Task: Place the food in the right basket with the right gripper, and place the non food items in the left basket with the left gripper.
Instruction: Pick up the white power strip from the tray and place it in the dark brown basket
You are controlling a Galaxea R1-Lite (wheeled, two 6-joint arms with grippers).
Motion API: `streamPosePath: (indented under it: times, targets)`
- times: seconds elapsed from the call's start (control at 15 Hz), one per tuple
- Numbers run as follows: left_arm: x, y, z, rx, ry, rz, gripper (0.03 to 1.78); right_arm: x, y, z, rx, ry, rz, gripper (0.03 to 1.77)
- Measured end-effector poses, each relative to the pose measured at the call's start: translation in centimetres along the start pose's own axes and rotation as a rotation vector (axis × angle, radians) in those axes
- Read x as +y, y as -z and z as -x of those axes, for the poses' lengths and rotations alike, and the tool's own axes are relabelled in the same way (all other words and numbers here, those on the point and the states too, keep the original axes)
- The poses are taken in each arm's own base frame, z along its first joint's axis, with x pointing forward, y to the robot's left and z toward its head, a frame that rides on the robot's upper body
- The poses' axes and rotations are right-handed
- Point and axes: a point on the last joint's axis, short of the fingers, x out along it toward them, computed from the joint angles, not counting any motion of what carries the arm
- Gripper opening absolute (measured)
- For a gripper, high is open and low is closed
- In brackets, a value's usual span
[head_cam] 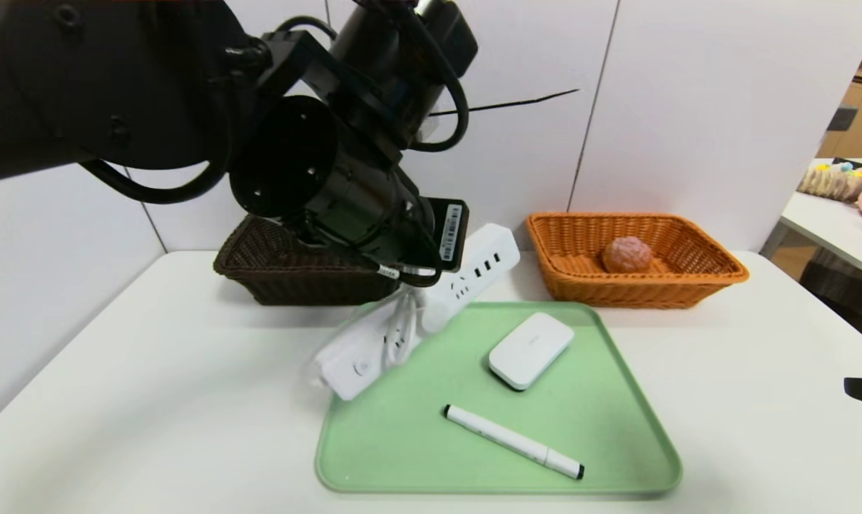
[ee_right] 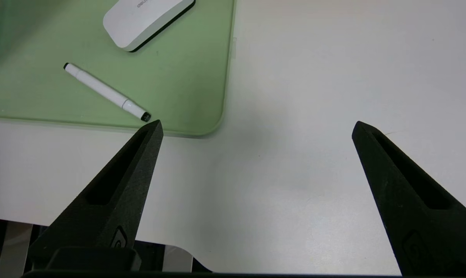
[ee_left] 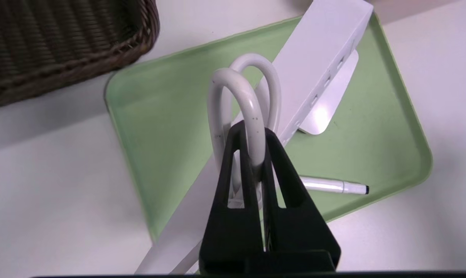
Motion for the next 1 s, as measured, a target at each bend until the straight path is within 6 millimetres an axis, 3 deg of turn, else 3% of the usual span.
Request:
streamPosePath:
  times: [0.47,1.0]
  targets:
    - [4.7,-3.8,1.5,-0.228,-0.134,-0.085,0.1,0.0,-0.1,0.0,-0.005,-0.002,-0.002,1.69]
    - [11.1,-6.7,0.9,-0.354,-0.291,-0.101,0.1,-0.1,0.3,0.2,-0.007,0.003,-0.02,1.69]
